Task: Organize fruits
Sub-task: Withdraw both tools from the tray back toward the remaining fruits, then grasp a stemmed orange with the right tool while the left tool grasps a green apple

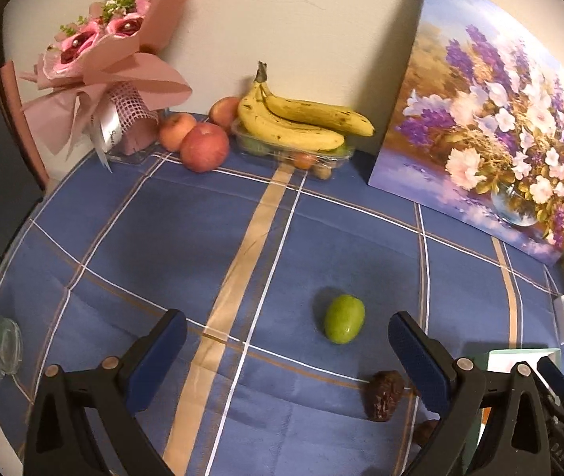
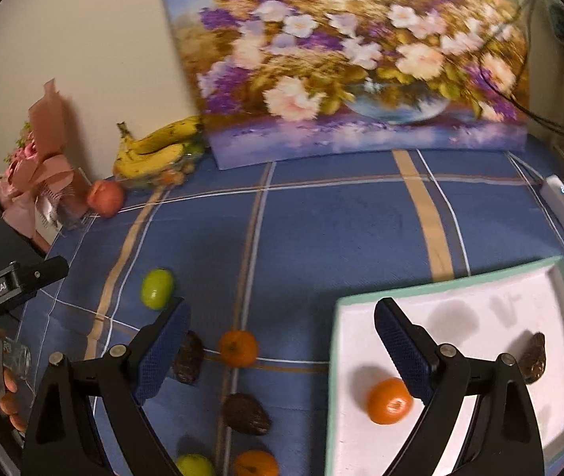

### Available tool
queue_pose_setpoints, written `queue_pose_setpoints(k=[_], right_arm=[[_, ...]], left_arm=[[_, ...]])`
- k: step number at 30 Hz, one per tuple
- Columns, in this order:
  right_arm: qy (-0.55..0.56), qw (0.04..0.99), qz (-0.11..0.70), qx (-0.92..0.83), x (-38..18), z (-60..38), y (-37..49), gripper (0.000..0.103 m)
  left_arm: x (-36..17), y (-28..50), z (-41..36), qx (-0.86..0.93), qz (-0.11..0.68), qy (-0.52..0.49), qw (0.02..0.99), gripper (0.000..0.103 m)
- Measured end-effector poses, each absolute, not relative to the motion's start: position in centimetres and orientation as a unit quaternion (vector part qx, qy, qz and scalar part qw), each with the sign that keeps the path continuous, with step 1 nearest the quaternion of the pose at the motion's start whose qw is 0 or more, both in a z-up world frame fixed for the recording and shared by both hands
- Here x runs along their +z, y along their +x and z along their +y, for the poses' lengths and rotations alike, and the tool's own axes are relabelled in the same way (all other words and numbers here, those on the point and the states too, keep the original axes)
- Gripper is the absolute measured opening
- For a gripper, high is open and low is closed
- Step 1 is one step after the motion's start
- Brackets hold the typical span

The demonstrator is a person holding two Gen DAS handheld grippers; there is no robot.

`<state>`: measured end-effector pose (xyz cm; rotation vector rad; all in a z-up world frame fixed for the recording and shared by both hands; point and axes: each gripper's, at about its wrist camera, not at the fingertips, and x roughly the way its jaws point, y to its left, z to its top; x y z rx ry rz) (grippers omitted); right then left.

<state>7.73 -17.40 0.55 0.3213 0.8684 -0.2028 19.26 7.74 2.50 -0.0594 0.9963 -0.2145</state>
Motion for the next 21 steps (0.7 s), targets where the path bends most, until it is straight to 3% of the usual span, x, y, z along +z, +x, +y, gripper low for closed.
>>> queue_pose_setpoints(k=[8,11,14,21], right_arm=[[0.157,0.881,0.439,-0.085,0.7,-15.6,9.2,0.094],[0.156,0.875,0.451,-0.083,0.3,-15.1,9.8,0.089],[0.143,0.871,0.463,-0.085,-0.2,-14.5,10.4,0.076],[0.139,0.854,0.492,-0.091,-2.3,-14.5,11.4,0.075]], left_arm=[[1.6,20.4,8.1,-0.111,0.501,-0.048,0.857,0.101],[0.9,20.9,7.6,-0.116,0.507,-0.039,0.853,0.1],[0.1,21.2,6.9,-0.124,0.514,-0.037,0.848,0.098],[-2.3,22.2,3.9,-0.142,0.536,-0.017,0.832,0.098]])
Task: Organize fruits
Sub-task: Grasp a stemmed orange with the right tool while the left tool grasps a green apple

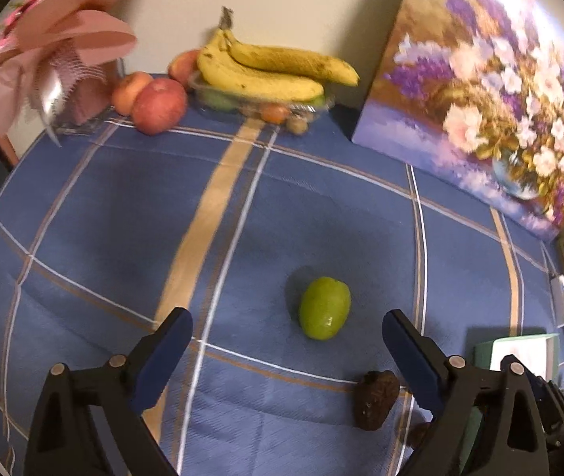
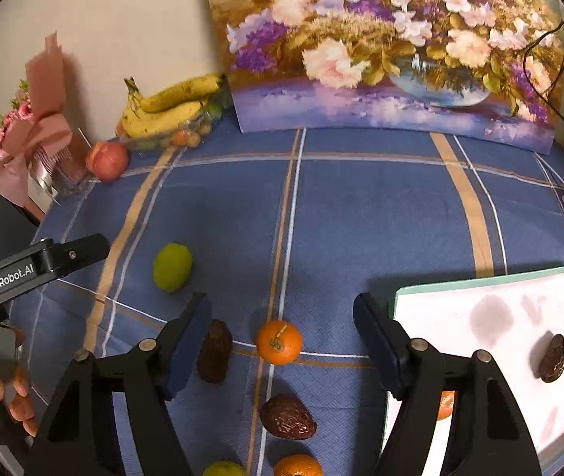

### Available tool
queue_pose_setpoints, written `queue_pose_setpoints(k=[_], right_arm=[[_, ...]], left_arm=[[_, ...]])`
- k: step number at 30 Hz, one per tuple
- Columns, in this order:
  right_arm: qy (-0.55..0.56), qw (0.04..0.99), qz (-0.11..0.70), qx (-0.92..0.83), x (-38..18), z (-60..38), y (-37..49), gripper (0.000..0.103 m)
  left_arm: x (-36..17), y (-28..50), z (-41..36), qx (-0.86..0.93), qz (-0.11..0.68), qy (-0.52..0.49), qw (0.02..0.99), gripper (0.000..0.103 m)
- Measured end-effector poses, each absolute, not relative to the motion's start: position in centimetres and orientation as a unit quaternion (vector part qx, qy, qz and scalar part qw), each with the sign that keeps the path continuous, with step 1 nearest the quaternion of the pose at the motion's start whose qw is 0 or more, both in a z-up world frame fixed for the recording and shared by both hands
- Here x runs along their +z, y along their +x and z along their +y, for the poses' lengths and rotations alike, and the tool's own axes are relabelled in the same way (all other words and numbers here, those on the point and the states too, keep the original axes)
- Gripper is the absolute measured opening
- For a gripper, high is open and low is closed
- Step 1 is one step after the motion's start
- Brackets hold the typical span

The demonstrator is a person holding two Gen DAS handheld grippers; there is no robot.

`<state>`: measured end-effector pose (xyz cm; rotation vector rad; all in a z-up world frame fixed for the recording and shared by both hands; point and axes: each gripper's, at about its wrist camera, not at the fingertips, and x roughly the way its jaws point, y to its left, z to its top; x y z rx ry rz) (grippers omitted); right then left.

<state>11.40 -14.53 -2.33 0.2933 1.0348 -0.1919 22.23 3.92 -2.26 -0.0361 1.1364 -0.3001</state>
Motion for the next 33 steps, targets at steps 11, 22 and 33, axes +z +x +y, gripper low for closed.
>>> queue_pose_setpoints(k=[11,22,33], right_arm=[[0.143,0.815,0.554,-0.091,-7.7,-14.4,12.3,0.061],[0.132,0.814,0.561,-0.077,-8.0,-13.5,12.9,0.042],[0.13,0.82,0.553,-0.072,-6.2,-13.6,12.1,0.037]], left_arm=[[-5.9,23.5,0.4,-0.155,0.549,0.026,0.821,0.088],[-7.4,24.3,-0.1,-0.158,0.561,0.023,0.812,0.047],[-5.7,23.0,0.4,-0.149,0.569,-0.007,0.808,0.042]])
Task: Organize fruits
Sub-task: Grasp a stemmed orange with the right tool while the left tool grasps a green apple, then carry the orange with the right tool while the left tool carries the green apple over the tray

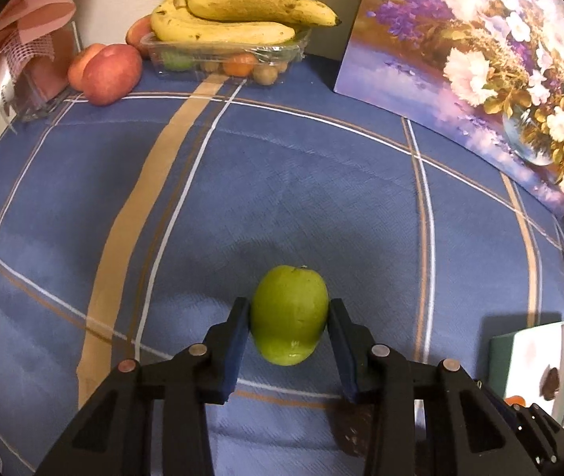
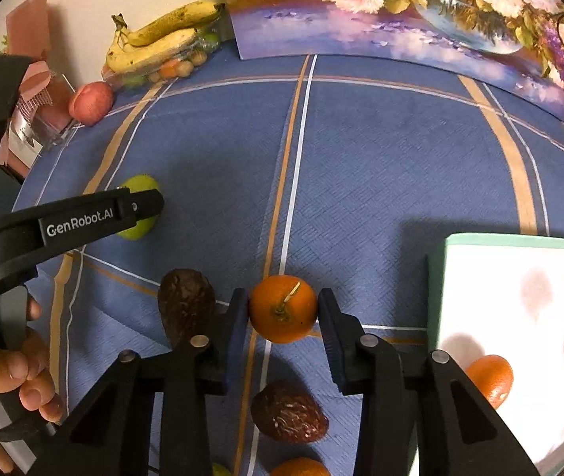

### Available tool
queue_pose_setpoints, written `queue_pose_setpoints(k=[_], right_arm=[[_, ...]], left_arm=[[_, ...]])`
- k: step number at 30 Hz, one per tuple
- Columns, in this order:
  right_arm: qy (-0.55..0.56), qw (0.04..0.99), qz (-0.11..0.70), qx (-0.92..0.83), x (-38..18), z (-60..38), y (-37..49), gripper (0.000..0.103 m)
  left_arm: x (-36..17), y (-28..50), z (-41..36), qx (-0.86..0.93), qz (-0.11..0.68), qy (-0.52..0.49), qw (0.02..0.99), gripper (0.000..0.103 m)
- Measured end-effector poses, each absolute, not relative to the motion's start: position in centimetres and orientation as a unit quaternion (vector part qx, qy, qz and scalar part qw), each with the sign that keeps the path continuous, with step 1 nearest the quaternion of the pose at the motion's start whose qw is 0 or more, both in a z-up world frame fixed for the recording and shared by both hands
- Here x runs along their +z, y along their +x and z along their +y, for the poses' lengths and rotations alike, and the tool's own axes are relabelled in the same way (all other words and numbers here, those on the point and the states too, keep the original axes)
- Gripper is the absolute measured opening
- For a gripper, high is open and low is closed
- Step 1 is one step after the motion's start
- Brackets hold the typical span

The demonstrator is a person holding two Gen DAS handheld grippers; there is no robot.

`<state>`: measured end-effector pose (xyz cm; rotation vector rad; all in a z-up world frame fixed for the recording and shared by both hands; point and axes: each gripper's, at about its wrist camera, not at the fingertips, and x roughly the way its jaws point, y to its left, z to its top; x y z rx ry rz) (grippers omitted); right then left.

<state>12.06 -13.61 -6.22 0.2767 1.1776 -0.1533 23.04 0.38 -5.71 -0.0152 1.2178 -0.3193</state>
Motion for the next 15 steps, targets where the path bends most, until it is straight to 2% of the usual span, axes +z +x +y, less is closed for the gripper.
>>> queue_pose_setpoints(k=[15], right_arm=[[0.132,0.831,0.532,-0.099,-1.5,-15.5,6.2,0.037]], left_arm=[[-1.6,16.2,0.7,-0.16,0.562,-0.01,0.812,0.042]])
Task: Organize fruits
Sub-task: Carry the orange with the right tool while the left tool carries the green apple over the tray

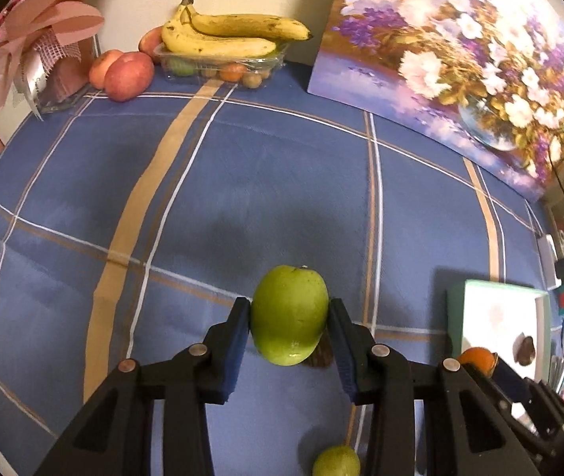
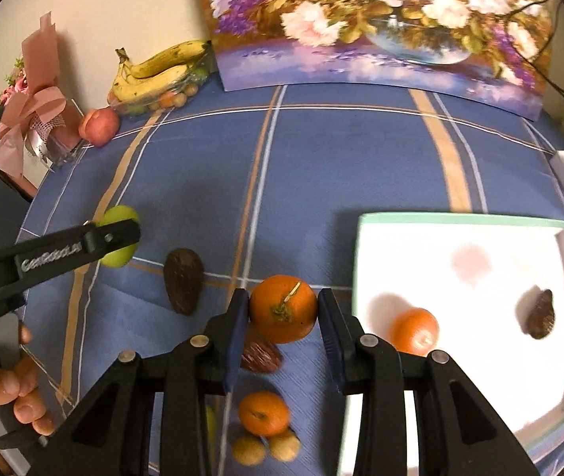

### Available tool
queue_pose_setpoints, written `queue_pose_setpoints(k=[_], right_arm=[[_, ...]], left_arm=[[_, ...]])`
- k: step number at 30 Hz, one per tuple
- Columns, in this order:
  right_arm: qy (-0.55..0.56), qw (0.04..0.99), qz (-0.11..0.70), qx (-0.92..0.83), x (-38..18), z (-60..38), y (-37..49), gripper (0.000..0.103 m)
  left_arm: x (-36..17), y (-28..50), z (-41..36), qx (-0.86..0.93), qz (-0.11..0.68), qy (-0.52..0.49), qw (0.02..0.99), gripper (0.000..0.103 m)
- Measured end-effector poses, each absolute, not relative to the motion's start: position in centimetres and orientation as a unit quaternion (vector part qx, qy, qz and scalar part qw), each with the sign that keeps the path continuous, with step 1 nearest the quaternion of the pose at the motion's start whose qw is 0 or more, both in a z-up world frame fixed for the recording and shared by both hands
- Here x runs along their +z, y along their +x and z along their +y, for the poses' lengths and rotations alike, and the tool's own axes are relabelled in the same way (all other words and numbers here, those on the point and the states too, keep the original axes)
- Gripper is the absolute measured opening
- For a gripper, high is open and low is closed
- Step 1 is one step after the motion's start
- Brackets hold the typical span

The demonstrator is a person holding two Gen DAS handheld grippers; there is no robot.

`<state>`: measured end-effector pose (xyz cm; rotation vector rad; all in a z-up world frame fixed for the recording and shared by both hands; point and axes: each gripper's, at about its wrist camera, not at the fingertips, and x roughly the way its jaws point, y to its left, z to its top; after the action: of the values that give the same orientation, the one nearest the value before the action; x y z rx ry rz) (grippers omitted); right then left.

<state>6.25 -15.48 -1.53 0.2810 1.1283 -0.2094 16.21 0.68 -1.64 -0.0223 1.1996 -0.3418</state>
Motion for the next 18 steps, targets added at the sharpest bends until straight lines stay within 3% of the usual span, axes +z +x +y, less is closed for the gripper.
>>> queue_pose_setpoints(k=[18], right_arm=[[0.17,0.81,0.537,-0.163,-0.7,-21.7,-0.6,0.037]], left_arm=[[1.3,6.4,-5.9,-0.26,0.528,0.062,0.806,0.042]])
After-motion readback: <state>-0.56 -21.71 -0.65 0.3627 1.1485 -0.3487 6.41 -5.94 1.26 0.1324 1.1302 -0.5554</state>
